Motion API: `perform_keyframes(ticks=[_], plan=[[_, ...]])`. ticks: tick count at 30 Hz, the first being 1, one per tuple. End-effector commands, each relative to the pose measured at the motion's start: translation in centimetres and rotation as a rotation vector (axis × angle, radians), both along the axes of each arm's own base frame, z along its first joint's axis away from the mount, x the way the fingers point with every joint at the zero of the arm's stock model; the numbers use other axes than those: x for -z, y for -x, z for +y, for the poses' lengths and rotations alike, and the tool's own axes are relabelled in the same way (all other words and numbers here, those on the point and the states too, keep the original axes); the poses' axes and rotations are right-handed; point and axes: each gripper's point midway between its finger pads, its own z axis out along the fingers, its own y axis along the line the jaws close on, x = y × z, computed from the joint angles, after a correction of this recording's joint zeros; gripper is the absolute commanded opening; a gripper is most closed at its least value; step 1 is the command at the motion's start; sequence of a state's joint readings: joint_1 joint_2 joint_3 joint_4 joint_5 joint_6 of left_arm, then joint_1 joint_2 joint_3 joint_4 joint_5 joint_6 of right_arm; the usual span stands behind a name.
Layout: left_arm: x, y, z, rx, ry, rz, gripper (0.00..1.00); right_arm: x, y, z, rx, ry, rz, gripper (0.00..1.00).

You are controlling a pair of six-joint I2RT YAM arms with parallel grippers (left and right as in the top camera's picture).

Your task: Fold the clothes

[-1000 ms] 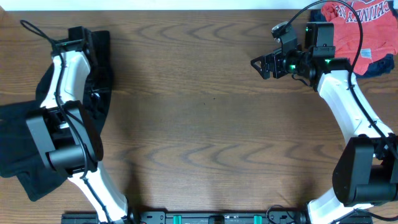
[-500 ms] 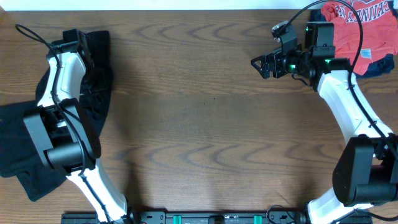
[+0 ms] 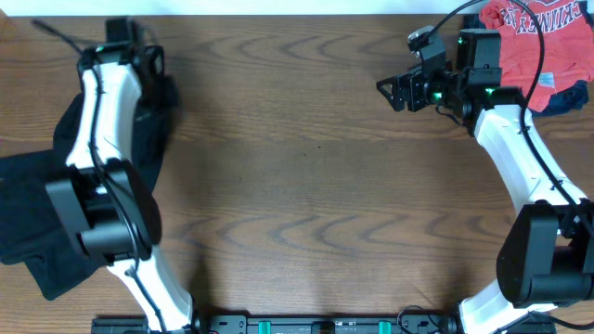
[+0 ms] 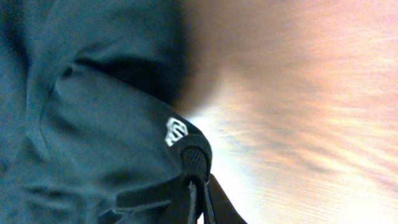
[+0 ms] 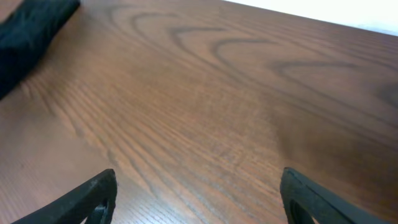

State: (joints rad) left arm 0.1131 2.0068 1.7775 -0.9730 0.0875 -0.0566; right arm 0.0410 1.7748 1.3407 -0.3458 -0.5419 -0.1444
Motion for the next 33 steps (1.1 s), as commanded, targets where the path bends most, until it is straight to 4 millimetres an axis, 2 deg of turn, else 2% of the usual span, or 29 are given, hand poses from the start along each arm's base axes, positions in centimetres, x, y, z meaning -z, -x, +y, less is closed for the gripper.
perform_keyframes(ticks=[1, 4, 8, 13, 14, 16, 18, 22, 24, 27, 29, 31, 33], plan=[[-6.5, -0.9, -8.1, 0.154, 0.091, -0.170, 0.06, -1.4, -1.2, -2.1, 0.100, -0.057, 0.004, 0.80], [-7.7, -0.5, -13.7, 0.270, 0.106, -0.210, 0.06, -1.9, -1.7, -3.9, 0.165, -0.093, 0.019, 0.80], [-7.9, 0.8, -21.1, 0.391, 0.143, -0.225, 0.06, -2.5, -1.9, -6.0, 0.191, -0.129, 0.013, 0.80], [-7.7, 3.0, -29.6, 0.511, 0.200, -0.249, 0.06, -4.1, -2.0, -9.3, 0.226, -0.201, 0.002, 0.79], [-7.5, 3.7, -31.5, 0.546, 0.210, -0.252, 0.06, -4.7, -2.0, -10.1, 0.228, -0.220, -0.008, 0.78], [-7.1, 4.8, -33.9, 0.596, 0.230, -0.246, 0.06, -5.5, -2.0, -11.5, 0.250, -0.244, -0.018, 0.77], [-6.1, 6.1, -36.6, 0.612, 0.258, -0.223, 0.06, -6.6, -2.0, -13.3, 0.267, -0.271, -0.038, 0.76], [-3.6, 9.3, -41.4, 0.713, 0.284, -0.172, 0.06, -8.5, -1.6, -15.6, 0.260, -0.316, -0.080, 0.73], [-2.6, 10.5, -43.1, 0.752, 0.280, -0.159, 0.06, -9.4, -1.3, -16.2, 0.245, -0.339, -0.095, 0.72], [-3.1, 10.1, -43.4, 0.749, 0.263, -0.198, 0.06, -9.4, -1.2, -16.3, 0.245, -0.344, -0.092, 0.72], [-4.6, 9.0, -42.6, 0.726, 0.276, -0.236, 0.06, -9.3, -1.1, -16.2, 0.243, -0.343, -0.087, 0.72], [-6.5, 7.7, -41.0, 0.688, 0.285, -0.277, 0.06, -9.2, -1.1, -16.0, 0.237, -0.341, -0.086, 0.72], [-8.9, 6.4, -38.5, 0.637, 0.290, -0.320, 0.06, -9.2, -1.2, -15.6, 0.230, -0.341, -0.084, 0.72]])
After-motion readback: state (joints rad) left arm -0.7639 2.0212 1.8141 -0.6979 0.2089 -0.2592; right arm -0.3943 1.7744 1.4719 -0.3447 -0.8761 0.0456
